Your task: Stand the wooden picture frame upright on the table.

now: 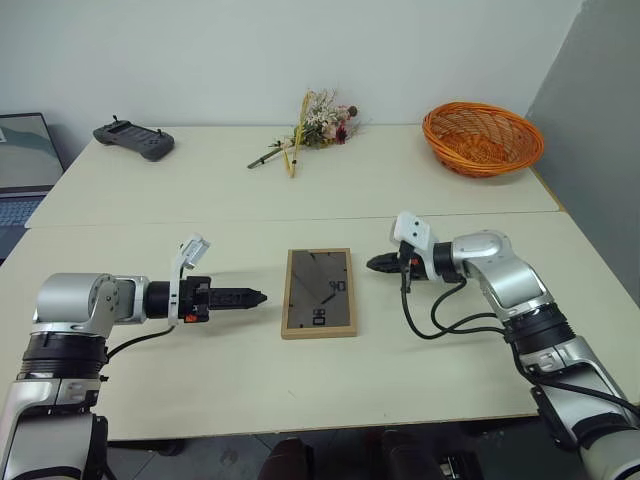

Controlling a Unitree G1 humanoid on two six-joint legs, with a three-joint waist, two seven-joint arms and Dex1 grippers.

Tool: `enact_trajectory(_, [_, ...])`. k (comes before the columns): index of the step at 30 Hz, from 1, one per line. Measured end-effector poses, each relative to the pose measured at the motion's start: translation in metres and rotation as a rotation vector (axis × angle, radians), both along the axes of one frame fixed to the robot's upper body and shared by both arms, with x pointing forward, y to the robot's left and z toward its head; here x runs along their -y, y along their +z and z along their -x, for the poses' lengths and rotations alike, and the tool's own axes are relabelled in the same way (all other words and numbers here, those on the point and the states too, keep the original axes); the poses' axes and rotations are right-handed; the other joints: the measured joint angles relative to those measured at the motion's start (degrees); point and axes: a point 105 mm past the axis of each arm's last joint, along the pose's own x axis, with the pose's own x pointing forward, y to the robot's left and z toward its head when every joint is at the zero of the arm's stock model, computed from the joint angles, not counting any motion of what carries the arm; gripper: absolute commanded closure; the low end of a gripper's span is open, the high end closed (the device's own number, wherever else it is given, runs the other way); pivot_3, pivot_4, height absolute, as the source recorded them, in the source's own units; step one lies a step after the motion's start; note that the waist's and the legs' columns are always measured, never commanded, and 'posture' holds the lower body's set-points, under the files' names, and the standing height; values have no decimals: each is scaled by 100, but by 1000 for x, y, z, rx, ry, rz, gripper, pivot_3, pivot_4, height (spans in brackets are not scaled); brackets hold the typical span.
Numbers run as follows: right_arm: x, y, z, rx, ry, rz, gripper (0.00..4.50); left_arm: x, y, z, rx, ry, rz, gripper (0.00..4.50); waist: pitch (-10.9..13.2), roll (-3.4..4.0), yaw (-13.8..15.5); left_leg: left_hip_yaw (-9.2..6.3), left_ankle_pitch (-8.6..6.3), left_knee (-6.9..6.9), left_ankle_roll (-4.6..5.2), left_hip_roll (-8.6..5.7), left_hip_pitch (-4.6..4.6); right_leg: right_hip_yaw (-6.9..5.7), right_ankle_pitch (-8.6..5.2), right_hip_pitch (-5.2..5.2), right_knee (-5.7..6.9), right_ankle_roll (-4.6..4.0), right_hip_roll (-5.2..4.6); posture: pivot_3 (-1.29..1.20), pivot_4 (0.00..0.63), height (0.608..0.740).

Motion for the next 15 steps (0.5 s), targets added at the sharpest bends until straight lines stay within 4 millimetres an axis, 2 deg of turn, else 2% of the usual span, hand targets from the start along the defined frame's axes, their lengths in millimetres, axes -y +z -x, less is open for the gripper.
enact_trajectory(2, [7, -13, 2, -22, -12, 44, 4500, 2, -9, 0, -33, 16, 17, 21, 0, 0, -4, 0, 0, 0, 0, 2, 0, 0, 0, -1, 2, -1, 0, 0, 150, 740])
enact_trajectory(5, [2, -24, 8, -52, -3, 52, 4500, 8, -16, -3, -49, 18, 46, 21, -1, 0, -6, 0, 2, 0, -3, 2, 2, 3, -1, -3, 11, -3, 0, 0, 150, 740])
enact_trajectory(11, [-37, -34, 14, -61, 45, 3, 4500, 27, -22, -20, -11, 23, 96, 21, -13, 16, 60, -2, 3, 4, -6, -5, 10, -6, -3, 6, 20, -5, -8, 0, 150, 740])
enact_trajectory(15, [-49, -35, 7, -54, 26, 4, 4500, 37, -26, -28, -12, 26, 122, 21, -16, 16, 142, -5, 0, 8, 0, -10, 47, -8, -3, 47, 18, -5, -10, 0, 150, 740])
